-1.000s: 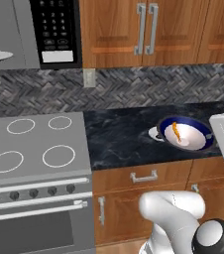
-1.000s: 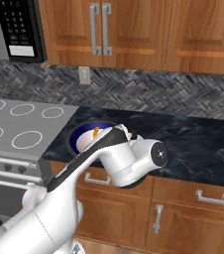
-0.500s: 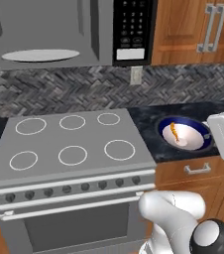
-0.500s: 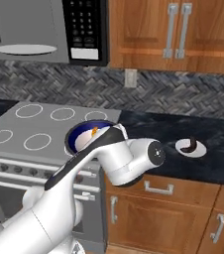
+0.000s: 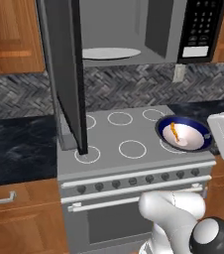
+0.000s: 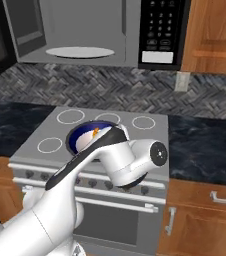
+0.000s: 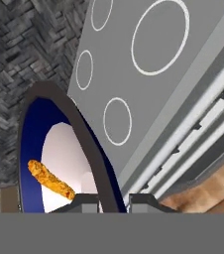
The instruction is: Remove the banana from the bowl and place it on the small plate. Then place the bowl with only the shrimp in the microwave, close the door, and press the start button to microwave the shrimp.
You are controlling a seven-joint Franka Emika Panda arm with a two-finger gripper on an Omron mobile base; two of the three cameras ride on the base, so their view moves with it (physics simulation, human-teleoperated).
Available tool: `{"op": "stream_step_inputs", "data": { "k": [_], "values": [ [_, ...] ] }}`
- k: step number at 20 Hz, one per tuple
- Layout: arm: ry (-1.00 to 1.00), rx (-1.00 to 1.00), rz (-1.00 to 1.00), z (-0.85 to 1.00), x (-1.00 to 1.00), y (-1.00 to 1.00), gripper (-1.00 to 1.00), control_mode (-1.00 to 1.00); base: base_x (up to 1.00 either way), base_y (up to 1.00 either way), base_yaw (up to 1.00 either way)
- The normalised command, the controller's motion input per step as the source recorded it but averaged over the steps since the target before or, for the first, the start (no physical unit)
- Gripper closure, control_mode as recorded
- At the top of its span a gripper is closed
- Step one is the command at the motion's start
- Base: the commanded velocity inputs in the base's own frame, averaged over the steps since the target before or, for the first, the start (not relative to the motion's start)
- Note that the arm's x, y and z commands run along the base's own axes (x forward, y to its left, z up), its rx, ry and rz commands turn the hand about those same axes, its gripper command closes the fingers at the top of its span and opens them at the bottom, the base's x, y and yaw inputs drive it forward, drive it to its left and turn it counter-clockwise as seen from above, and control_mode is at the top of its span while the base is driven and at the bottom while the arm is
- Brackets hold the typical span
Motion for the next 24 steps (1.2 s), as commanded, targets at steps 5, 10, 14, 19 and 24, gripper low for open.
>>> {"op": "stream_step_inputs", "data": {
  "k": [5,10,14,19,24],
  "values": [
    [0.0,0.0,0.0,0.0,0.0,0.0,1.0,1.0,0.57,0.41,-0.03],
    [0.0,0.0,0.0,0.0,0.0,0.0,1.0,1.0,0.63,0.0,0.0],
    [0.0,0.0,0.0,0.0,0.0,0.0,1.0,1.0,0.68,0.0,0.0],
    [0.0,0.0,0.0,0.0,0.0,0.0,1.0,1.0,0.37,0.01,0.0],
    [0.0,0.0,0.0,0.0,0.0,0.0,1.0,1.0,0.05,0.0,0.0]
  ]
}}
